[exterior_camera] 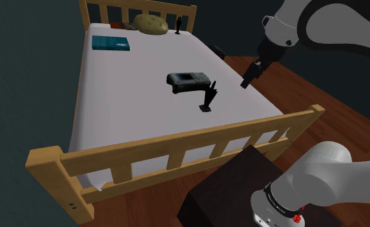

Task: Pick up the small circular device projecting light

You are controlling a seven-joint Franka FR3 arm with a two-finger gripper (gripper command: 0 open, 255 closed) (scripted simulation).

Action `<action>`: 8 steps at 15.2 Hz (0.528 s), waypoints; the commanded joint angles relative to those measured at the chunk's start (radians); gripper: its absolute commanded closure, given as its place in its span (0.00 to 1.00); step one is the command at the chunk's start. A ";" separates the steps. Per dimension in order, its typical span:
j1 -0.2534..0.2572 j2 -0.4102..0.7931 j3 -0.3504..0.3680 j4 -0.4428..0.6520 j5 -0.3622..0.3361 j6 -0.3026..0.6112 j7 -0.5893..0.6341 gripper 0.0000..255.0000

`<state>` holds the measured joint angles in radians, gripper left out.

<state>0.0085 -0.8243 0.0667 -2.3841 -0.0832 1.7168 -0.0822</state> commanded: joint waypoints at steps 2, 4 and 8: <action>-0.004 0.007 -0.010 -0.025 -0.005 0.047 -0.004 0.00; -0.013 0.027 -0.031 -0.069 -0.015 0.142 -0.013 0.00; -0.031 0.092 -0.073 -0.138 -0.033 0.338 -0.030 0.00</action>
<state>-0.0182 -0.7544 0.0036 -2.5183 -0.1127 2.0080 -0.1074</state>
